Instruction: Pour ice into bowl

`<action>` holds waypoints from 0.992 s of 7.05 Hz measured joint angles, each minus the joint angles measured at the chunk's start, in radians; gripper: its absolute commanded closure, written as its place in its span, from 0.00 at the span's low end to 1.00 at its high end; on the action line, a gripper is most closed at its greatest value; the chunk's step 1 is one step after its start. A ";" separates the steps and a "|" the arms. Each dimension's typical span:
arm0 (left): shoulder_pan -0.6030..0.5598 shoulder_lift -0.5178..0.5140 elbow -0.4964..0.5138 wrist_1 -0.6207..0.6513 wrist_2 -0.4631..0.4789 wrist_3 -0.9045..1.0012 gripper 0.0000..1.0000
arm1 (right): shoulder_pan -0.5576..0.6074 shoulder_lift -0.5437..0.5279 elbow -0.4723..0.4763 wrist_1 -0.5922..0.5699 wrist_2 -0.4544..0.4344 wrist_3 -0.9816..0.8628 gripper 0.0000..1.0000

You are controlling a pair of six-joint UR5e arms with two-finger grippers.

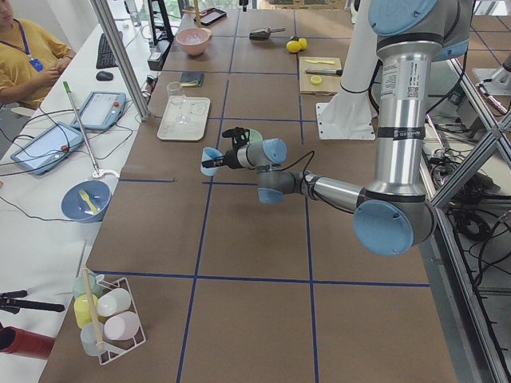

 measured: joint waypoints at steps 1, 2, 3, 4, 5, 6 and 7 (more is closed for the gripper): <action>0.030 -0.027 -0.003 0.031 0.093 0.027 1.00 | 0.003 -0.005 0.001 0.001 0.000 -0.001 0.00; 0.095 -0.049 -0.005 0.061 0.226 0.089 1.00 | 0.006 -0.009 0.001 0.001 0.000 -0.001 0.00; 0.173 -0.085 -0.006 0.118 0.370 0.158 1.00 | 0.009 -0.012 0.002 0.001 0.000 -0.001 0.00; 0.249 -0.139 -0.006 0.210 0.490 0.200 1.00 | 0.012 -0.014 0.003 0.001 0.000 -0.001 0.00; 0.317 -0.197 -0.004 0.319 0.581 0.218 1.00 | 0.015 -0.015 0.003 0.001 0.000 -0.001 0.00; 0.365 -0.234 -0.004 0.399 0.646 0.248 1.00 | 0.016 -0.017 0.003 0.001 0.000 -0.001 0.00; 0.391 -0.250 -0.007 0.438 0.698 0.319 1.00 | 0.017 -0.019 0.002 0.000 0.000 -0.001 0.00</action>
